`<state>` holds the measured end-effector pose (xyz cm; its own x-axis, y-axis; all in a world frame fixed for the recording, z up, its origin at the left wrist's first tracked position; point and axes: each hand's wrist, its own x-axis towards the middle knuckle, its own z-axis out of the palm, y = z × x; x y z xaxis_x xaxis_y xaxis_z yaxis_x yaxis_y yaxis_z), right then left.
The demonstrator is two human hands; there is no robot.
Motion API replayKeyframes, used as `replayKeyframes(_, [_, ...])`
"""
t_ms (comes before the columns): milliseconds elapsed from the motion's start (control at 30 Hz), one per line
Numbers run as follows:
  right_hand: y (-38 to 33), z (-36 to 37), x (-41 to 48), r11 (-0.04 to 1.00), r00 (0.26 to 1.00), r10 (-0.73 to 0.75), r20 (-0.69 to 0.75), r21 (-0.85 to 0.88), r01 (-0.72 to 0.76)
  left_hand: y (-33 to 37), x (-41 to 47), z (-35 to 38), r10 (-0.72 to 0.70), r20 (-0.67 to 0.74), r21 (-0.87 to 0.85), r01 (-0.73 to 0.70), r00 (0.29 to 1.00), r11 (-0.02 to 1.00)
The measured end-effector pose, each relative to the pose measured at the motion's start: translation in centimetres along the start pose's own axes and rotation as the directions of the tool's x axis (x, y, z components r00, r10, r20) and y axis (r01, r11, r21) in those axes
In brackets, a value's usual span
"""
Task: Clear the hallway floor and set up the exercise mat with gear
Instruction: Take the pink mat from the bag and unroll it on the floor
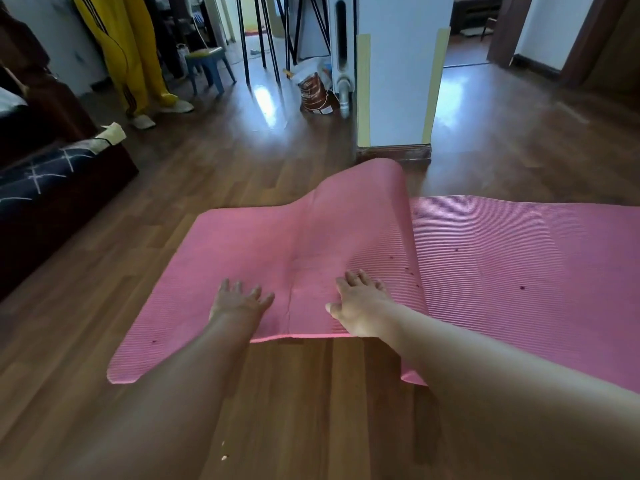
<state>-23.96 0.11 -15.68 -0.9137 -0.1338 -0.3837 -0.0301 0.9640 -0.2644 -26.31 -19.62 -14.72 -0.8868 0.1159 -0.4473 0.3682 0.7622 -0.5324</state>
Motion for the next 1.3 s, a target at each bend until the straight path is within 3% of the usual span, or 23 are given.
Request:
replayKeyframes(200, [0.3,0.6,0.6,0.999,1.000,-0.006,-0.007,-0.040,0.005,3.1,1.4,-1.8,0.083,-0.207,-0.184,-0.122,0.975,0.975])
replayKeyframes(533, [3.7,2.8,2.2,0.997,0.996,0.074,0.044,-0.007,-0.074,8.1,5.3,-1.2,0.139,-0.141,-0.470,-0.190,0.980,0.862])
replayKeyframes(1067, [7.5,7.3,3.8,0.986,0.978,0.160,0.133,0.021,-0.164,13.5,9.2,2.7,0.276,-0.073,-0.527,-0.272,0.958,0.805])
replayKeyframes(1300, [9.1,9.0,3.0,0.976,0.956,0.183,0.229,0.078,-0.206,14.5,9.3,5.5,0.230,0.053,-0.625,-0.148,0.972,0.766])
